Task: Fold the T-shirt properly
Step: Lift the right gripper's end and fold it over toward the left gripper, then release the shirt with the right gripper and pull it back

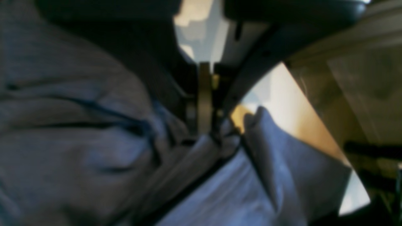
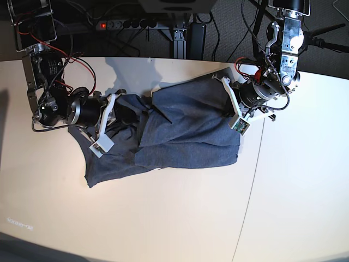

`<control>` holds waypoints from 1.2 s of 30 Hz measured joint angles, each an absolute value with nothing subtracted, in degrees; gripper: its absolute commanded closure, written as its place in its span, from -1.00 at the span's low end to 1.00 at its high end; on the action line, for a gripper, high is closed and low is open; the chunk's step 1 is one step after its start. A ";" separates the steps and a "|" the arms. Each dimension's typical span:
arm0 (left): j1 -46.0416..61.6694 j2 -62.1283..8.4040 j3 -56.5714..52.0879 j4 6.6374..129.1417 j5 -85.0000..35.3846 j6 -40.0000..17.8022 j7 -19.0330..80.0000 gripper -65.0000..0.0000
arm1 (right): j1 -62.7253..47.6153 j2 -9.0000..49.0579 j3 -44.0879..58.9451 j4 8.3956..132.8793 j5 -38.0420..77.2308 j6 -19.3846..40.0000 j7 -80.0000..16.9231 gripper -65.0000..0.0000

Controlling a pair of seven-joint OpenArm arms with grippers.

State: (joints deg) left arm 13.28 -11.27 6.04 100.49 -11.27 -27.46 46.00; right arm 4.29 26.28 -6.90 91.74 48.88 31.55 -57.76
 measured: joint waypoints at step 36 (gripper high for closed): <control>12.53 -15.57 6.00 100.49 -19.20 -31.14 51.20 1.00 | 23.70 28.67 11.97 49.98 37.91 31.55 -47.99 -0.05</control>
